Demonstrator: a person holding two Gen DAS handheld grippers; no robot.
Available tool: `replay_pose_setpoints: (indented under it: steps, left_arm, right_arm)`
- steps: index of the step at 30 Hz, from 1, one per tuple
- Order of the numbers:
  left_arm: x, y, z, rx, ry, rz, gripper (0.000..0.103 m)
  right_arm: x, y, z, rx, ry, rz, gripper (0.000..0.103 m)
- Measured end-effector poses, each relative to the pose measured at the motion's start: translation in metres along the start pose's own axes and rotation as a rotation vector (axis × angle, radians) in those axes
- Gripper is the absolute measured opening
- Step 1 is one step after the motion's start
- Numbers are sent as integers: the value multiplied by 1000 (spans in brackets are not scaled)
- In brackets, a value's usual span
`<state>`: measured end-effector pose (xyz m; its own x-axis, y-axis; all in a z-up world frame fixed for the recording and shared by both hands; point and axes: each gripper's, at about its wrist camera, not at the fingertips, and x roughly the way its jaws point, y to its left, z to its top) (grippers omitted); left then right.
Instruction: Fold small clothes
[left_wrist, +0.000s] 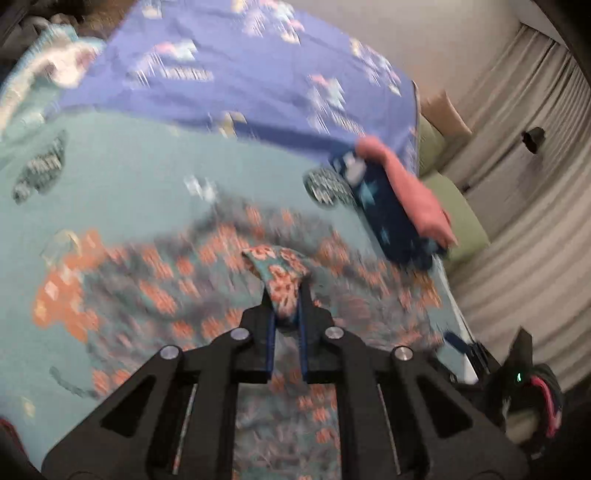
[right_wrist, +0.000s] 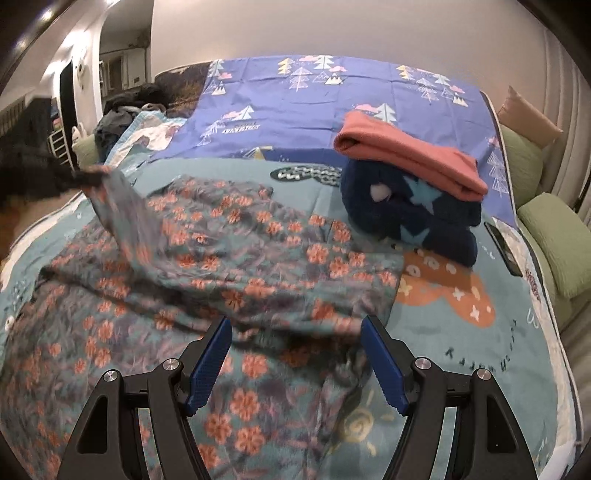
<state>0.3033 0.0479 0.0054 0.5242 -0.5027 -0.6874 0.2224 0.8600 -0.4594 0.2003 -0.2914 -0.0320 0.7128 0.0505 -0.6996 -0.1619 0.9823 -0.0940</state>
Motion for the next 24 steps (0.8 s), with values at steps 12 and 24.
replay_pose_setpoints:
  steps: [12, 24]
  left_arm:
    - [72, 41, -3, -13, 119, 202, 17]
    - [27, 60, -20, 48, -16, 237, 53]
  right_arm:
    - [24, 66, 21, -268, -26, 157, 70]
    - [97, 154, 51, -468, 41, 242, 56]
